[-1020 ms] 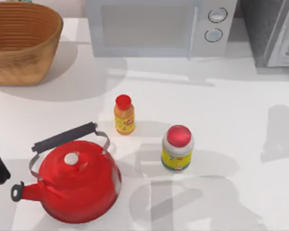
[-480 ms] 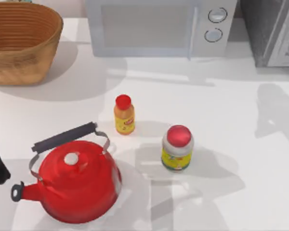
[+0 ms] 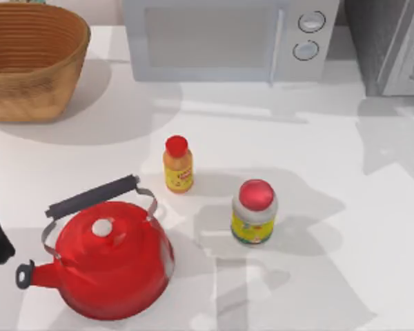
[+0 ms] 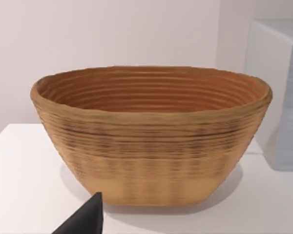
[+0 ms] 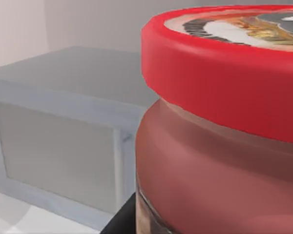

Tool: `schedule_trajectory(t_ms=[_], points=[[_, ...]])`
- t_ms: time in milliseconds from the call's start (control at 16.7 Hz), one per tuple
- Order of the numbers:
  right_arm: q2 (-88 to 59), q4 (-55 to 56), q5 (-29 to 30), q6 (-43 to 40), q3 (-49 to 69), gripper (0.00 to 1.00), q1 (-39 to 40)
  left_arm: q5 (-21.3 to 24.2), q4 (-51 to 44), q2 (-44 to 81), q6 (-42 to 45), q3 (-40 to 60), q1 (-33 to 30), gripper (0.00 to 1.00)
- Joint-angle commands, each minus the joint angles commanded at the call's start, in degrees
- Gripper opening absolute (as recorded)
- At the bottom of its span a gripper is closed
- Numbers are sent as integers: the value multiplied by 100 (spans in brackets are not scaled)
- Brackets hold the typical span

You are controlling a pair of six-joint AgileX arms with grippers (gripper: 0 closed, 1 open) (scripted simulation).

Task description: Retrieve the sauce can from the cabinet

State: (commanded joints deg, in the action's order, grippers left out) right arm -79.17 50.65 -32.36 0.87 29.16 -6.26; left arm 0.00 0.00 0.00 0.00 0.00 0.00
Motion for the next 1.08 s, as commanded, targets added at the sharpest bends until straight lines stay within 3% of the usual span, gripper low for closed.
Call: schedule_trajectory(t_ms=[840, 1080], points=[[-4080, 2597, -1678, 32, 1490, 0, -313, 0, 0, 0, 0, 0, 0, 100], [-4680, 3003, -1962, 38, 1722, 0, -342, 0, 0, 0, 0, 0, 0, 100]])
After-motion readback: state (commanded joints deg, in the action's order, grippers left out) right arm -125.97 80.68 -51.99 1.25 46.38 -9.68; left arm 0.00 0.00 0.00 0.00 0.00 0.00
